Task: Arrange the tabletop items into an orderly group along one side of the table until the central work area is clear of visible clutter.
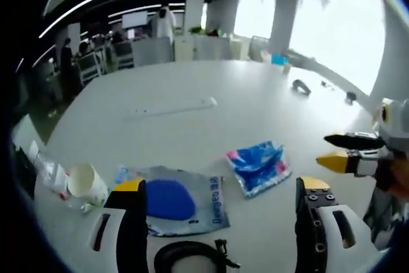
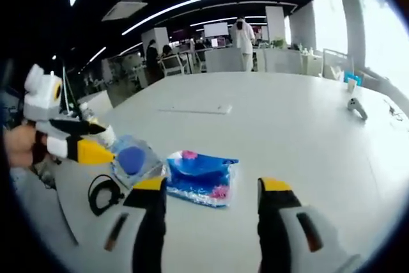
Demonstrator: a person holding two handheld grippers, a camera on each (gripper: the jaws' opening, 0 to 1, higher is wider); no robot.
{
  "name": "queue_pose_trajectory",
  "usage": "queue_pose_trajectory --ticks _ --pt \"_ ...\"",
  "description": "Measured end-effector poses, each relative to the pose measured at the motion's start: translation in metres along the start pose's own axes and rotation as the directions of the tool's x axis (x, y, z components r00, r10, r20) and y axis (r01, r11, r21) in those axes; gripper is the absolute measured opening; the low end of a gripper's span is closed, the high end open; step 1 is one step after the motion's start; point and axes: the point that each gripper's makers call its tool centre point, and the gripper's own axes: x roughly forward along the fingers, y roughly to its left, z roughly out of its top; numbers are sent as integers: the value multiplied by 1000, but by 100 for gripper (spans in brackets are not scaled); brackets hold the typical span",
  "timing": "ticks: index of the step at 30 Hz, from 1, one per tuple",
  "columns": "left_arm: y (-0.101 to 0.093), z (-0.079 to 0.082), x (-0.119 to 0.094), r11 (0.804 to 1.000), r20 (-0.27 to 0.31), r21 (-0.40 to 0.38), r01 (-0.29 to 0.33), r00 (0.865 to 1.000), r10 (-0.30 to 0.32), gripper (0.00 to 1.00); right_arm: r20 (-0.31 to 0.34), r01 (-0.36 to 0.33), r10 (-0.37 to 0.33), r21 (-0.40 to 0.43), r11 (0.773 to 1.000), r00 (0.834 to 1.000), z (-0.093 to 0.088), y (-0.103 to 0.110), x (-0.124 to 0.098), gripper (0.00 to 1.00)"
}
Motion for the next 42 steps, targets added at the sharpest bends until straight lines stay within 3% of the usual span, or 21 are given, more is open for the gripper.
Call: queue_pose_trajectory --ticks 6,16,27,35,42 --pt "11 -10 -8 1000 -5 -7 -11 1000 11 93 -28 -24 25 9 1000 999 -13 14 6 55" --pt "50 -49 -30 993 -40 -84 -81 996 77 93 -77 -111 109 -27 993 991 -26 59 21 54" --pt "93 -75 -56 975 -57 -170 -143 989 135 91 -108 -193 184 -86 977 977 -20 104 41 52" --pt "98 -79 -56 970 -54 -194 -149 989 141 91 -133 -220 206 -99 970 969 -26 120 42 51" --pt "97 -99 -52 970 -82 -198 -144 988 130 89 -178 -238 219 -94 967 959 -43 130 42 49"
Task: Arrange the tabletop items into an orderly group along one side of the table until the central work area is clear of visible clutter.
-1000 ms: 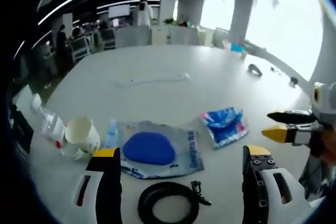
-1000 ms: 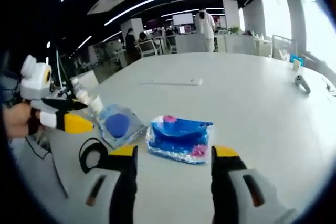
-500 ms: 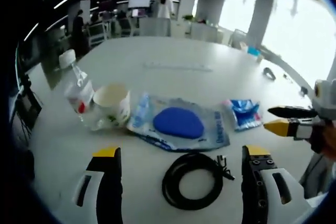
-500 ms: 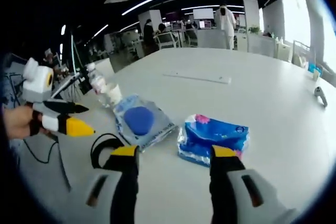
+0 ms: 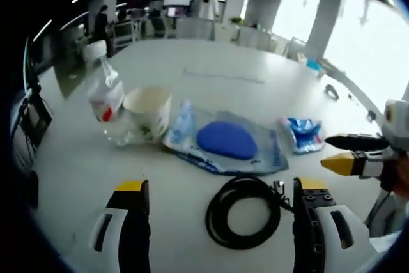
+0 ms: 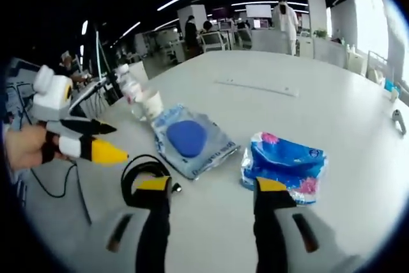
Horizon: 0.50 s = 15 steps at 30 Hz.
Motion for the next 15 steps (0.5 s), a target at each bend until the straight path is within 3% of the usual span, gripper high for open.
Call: queue_pose_trajectory --ticks 8,15 --pt "4 -27 3 1000 -65 9 -2 998 3 86 -42 -23 25 48 999 999 -17 19 10 47" --pt "7 -37 6 1000 -85 18 -11 996 13 79 -87 -56 60 52 997 994 -30 43 22 45"
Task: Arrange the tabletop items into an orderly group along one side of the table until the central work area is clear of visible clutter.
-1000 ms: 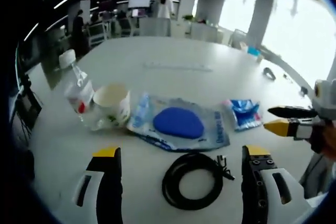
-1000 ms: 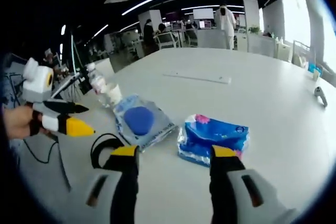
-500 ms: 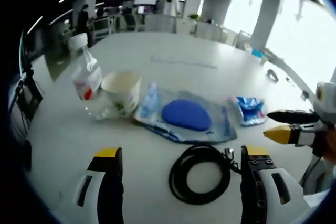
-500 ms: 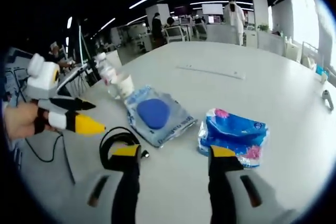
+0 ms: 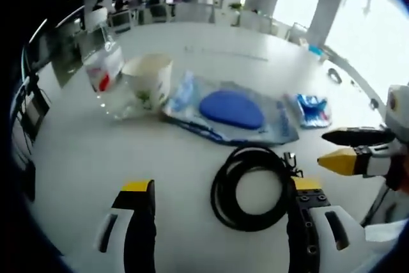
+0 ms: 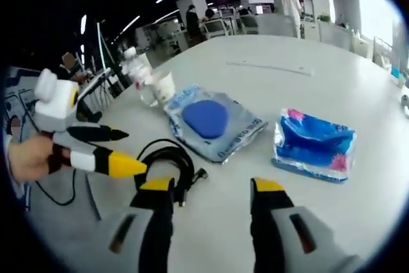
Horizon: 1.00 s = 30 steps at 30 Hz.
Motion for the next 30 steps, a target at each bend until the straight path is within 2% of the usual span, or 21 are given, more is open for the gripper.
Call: queue_pose_trajectory --ticks 8,15,20,23,27,30 --pt "-3 -8 6 1000 -20 -4 14 1000 -14 74 -33 -31 32 14 999 999 -6 19 16 42" --pt "-3 -12 8 999 -15 -12 31 999 -31 57 -53 -41 43 52 998 998 -12 26 27 40" --pt "-6 -17 10 998 -20 -37 53 998 -54 35 -66 -40 44 51 998 997 -16 28 32 36" --pt "-7 -18 11 998 -17 -36 57 998 -58 29 -65 -44 48 58 997 997 -17 29 33 31" --pt "-7 -23 15 995 -31 -77 66 997 -68 25 -73 -48 52 66 997 996 -21 29 36 29" --pt "-7 -23 16 996 -27 -69 61 998 -63 22 -77 -50 56 79 996 995 -24 29 38 26"
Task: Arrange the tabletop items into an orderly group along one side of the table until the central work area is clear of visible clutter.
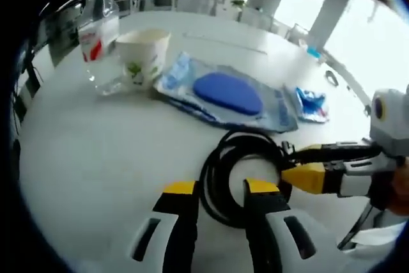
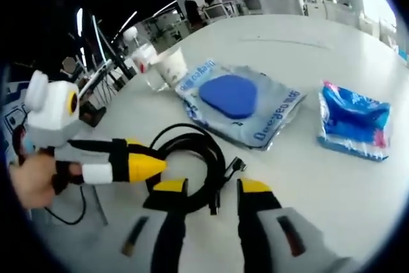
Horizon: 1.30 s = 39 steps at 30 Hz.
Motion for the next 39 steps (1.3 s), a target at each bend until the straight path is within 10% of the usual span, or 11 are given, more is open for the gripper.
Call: queue_pose_trajectory --ticks 12,39 --pt "-1 -2 -3 996 -20 -82 15 1000 -17 0 6 6 -7 36 999 1000 -1 1 0 10" --pt "-54 15 -8 996 -9 -13 84 996 -84 0 95 61 -72 120 991 993 1 -27 -51 10"
